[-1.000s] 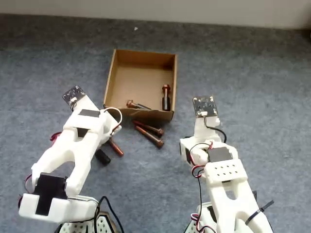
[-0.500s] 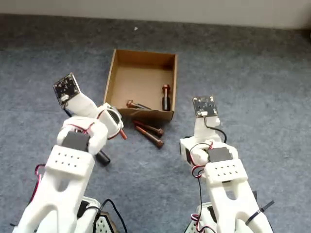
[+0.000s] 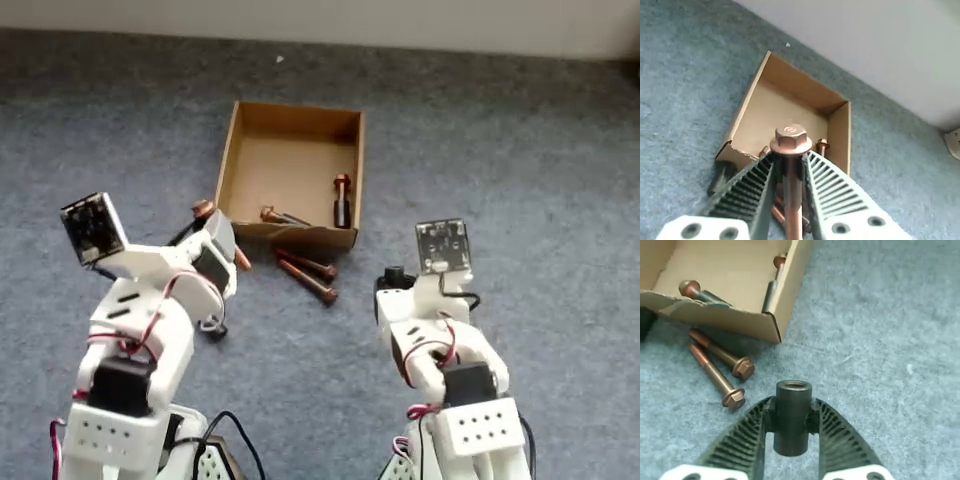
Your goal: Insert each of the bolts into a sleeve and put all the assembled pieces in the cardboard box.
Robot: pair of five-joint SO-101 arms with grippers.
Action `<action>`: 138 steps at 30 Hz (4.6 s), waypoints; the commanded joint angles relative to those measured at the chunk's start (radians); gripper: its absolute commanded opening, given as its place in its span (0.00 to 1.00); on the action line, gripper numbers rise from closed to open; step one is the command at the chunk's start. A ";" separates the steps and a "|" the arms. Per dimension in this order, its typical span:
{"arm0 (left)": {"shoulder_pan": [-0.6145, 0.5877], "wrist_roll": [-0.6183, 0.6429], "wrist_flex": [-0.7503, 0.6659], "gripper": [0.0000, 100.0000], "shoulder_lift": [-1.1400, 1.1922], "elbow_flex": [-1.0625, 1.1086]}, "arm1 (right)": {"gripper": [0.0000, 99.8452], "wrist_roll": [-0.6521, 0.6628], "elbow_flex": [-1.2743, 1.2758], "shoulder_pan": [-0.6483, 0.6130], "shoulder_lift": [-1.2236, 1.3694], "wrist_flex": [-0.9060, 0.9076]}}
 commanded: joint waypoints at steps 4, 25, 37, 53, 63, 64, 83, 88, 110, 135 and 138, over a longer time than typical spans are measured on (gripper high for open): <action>0.090 -0.049 -0.012 0.01 -0.231 0.058 | 0.00 0.025 0.065 -0.081 -0.259 0.004; 0.240 0.015 -0.112 0.01 -0.433 0.236 | 0.00 0.250 0.199 -0.387 -0.478 0.002; 0.246 0.060 -0.198 0.01 -0.433 0.317 | 0.00 0.252 0.209 -0.450 -0.478 -0.059; 0.312 0.057 -0.198 0.01 -0.432 0.372 | 0.00 0.252 0.208 -0.453 -0.478 -0.099; 0.328 0.058 -0.192 0.01 -0.432 0.371 | 0.00 0.252 0.208 -0.453 -0.478 -0.099; 0.338 0.057 -0.175 0.01 -0.432 0.364 | 0.00 0.252 0.208 -0.453 -0.478 -0.099; 0.518 -0.041 0.060 0.01 -0.432 0.334 | 0.00 0.252 0.199 -0.444 -0.478 -0.099; 0.535 -0.041 0.112 0.16 -0.432 0.334 | 0.00 0.249 0.199 -0.401 -0.478 -0.102; 0.420 -0.095 0.279 0.38 -0.432 0.214 | 0.00 0.245 0.206 -0.282 -0.489 -0.099; -0.398 -0.391 0.330 0.01 -0.433 0.493 | 0.01 0.173 0.036 -0.156 -0.430 -0.067; -0.397 -0.430 0.330 0.01 -0.433 0.509 | 0.01 0.175 -0.016 -0.182 -0.286 -0.202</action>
